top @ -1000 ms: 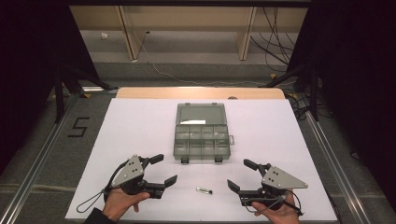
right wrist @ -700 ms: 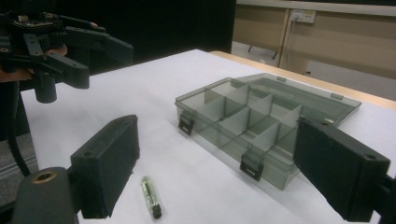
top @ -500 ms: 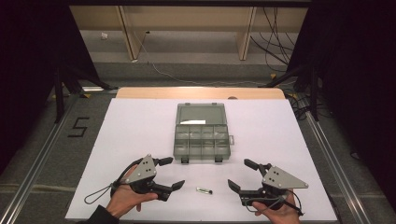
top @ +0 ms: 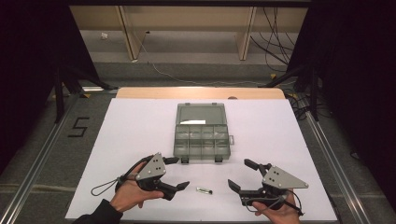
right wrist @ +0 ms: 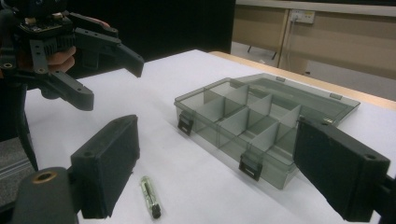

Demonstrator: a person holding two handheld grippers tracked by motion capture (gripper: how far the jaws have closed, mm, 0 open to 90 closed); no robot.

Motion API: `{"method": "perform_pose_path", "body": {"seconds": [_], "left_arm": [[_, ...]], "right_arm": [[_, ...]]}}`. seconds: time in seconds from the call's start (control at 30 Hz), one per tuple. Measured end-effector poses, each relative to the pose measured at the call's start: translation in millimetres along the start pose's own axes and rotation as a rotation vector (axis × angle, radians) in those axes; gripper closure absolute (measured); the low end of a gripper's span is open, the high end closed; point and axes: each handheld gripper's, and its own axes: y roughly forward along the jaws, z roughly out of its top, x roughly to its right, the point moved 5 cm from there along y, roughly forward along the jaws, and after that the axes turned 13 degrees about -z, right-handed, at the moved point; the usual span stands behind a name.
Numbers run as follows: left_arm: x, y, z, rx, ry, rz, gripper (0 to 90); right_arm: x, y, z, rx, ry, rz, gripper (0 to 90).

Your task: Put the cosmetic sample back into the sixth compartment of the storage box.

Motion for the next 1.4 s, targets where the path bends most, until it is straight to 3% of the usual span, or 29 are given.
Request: {"method": "perform_pose_path", "body": {"seconds": [0.67,0.87,1.0,1.07,1.13,1.23,1.4], "left_arm": [[5.0,34.9,11.0,-0.182,0.050,-0.108,20.8],[6.1,46.7,9.1,-0.278,0.081,-0.144,23.8],[4.6,51.4,9.6,-0.302,0.083,-0.161,24.2],[3.9,54.5,9.0,-0.317,0.081,-0.167,24.5],[4.1,57.9,8.2,-0.331,0.077,-0.179,24.3],[4.7,61.9,7.7,-0.352,0.084,-0.199,24.7],[3.8,67.7,7.0,-0.388,0.093,-0.221,25.5]], "right_arm": [[-0.3,-0.4,-0.4,-0.005,0.002,0.007,15.8],[-0.3,-0.2,-0.5,-0.004,0.004,0.007,15.8],[-0.1,-0.3,-0.5,-0.005,0.005,0.006,15.8],[-2.8,-0.8,-1.4,-0.020,0.033,0.025,15.8],[-0.7,0.0,-0.5,-0.001,0.007,0.013,15.8],[-2.8,-0.8,-1.4,-0.019,0.032,0.025,15.8],[-2.9,-0.9,-1.4,-0.019,0.033,0.026,15.8]]}}
